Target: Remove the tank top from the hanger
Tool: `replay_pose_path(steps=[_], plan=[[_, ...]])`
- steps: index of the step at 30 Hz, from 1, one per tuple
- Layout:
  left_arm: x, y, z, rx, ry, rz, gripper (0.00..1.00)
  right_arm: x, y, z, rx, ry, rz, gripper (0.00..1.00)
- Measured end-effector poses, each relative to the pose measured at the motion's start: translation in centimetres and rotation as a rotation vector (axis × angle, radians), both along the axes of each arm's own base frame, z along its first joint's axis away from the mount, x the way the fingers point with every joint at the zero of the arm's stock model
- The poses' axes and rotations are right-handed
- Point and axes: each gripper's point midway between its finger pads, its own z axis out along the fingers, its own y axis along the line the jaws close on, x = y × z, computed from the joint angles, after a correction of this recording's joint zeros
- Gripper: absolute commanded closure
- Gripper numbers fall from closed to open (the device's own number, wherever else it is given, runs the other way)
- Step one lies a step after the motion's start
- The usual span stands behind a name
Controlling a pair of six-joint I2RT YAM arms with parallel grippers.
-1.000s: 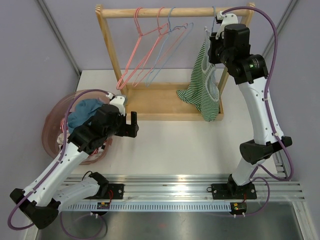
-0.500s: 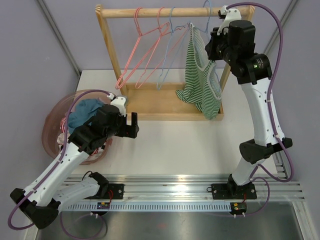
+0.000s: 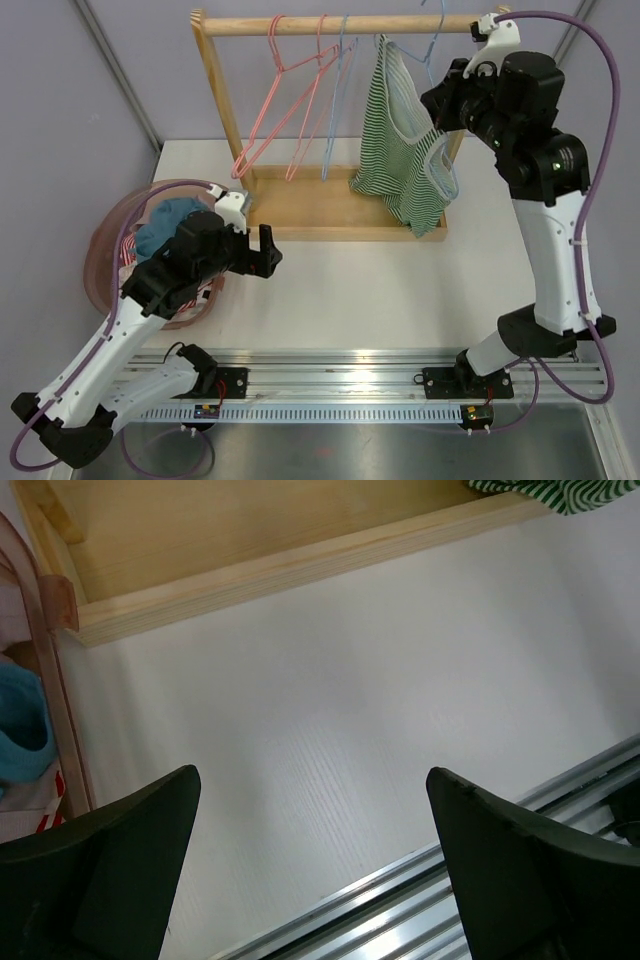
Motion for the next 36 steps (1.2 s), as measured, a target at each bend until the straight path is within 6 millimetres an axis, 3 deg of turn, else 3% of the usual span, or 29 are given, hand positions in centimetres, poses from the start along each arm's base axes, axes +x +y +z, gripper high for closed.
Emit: replay_pose_path(steps=[3, 6, 15, 19, 23, 29, 32, 36], plan=[[-0.3, -0.5, 2.0, -0.042, -0.037, -0.030, 0.01, -3.0, -0.7, 1.3, 0.019, -0.032, 0.024, 1.00], [-0.3, -1.0, 5.8, -0.097, -0.102, -0.052, 0.01, -6.1, -1.4, 1.9, 0.031, -0.055, 0.047, 1.00], [-0.1, -4.4, 21.2, -0.247, -0.385, -0.150, 0.01, -13.3, -2.3, 1.4, 0.068, -0.042, 0.132, 1.00], [0.1, -7.1, 25.1, -0.267, -0.488, -0.202, 0.01, -16.9, -2.7, 2.4, 0.102, -0.067, 0.181, 1.00], [0.0, -10.6, 27.3, -0.255, -0.592, -0.280, 0.01, -20.3, -3.1, 3.6, 0.133, -0.105, 0.223, 1.00], [0.3, -14.7, 28.6, -0.231, -0.706, -0.354, 0.01, -25.0, -3.2, 5.4, 0.167, -0.181, 0.320, 1.00], [1.2, -16.0, 28.6, -0.217, -0.734, -0.353, 0.02, -26.1, -2.7, 5.4, 0.173, -0.185, 0.369, 1.00], [1.9, -17.1, 28.3, -0.213, -0.753, -0.356, 0.05, -26.0, -2.1, 4.5, 0.172, -0.152, 0.399, 1.00]])
